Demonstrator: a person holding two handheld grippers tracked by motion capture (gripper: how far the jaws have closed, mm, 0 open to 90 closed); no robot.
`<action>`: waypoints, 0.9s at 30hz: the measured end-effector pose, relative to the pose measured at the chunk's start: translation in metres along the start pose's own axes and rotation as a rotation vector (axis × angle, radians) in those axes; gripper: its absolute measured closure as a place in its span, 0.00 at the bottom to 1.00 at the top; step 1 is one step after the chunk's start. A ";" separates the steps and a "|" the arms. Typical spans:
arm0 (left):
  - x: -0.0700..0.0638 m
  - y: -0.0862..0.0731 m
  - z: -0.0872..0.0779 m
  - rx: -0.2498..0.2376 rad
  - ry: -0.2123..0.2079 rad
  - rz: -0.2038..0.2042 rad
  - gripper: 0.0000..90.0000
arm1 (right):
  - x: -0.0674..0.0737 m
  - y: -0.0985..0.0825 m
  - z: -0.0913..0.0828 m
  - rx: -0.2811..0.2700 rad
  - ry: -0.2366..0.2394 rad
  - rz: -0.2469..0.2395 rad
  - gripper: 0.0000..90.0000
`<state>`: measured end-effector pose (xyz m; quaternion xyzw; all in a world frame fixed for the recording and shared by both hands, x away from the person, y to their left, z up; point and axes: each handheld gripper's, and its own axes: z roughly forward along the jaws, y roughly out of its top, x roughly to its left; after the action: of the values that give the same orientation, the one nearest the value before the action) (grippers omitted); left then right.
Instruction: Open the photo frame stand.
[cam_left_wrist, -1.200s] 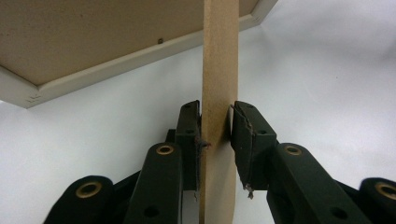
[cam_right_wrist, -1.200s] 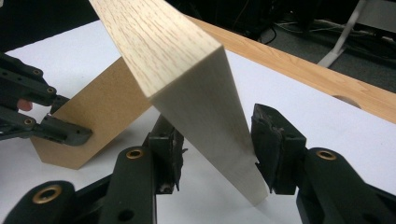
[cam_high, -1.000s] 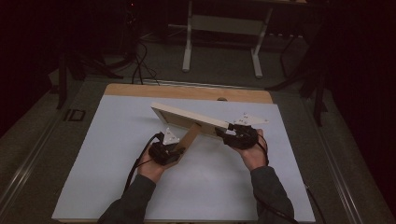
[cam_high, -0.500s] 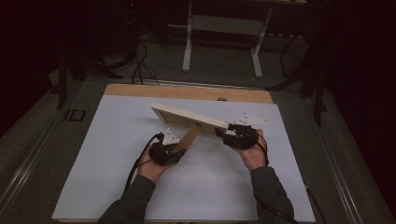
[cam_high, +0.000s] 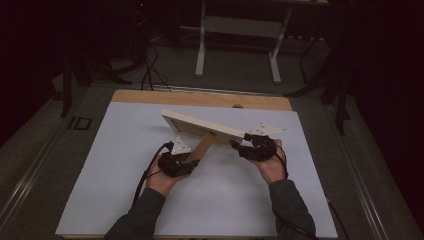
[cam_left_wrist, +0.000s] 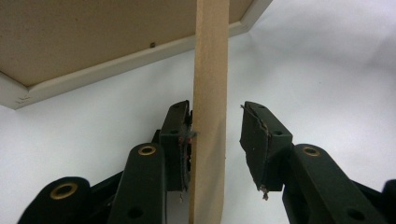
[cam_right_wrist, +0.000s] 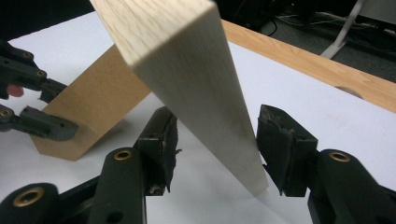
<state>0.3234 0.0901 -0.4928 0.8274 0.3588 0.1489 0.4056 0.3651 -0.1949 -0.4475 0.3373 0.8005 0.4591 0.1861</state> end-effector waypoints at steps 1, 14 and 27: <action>0.000 0.000 -0.001 -0.002 -0.002 0.002 0.71 | 0.000 -0.001 0.000 0.002 -0.001 0.003 0.52; 0.005 0.001 -0.009 -0.033 -0.019 -0.031 0.70 | -0.003 -0.009 -0.002 0.026 -0.002 0.001 0.50; 0.012 -0.001 -0.022 -0.060 -0.004 -0.039 0.70 | -0.004 -0.023 -0.005 0.069 0.009 0.009 0.49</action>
<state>0.3194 0.1115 -0.4799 0.8079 0.3694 0.1503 0.4339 0.3566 -0.2094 -0.4646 0.3452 0.8151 0.4336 0.1686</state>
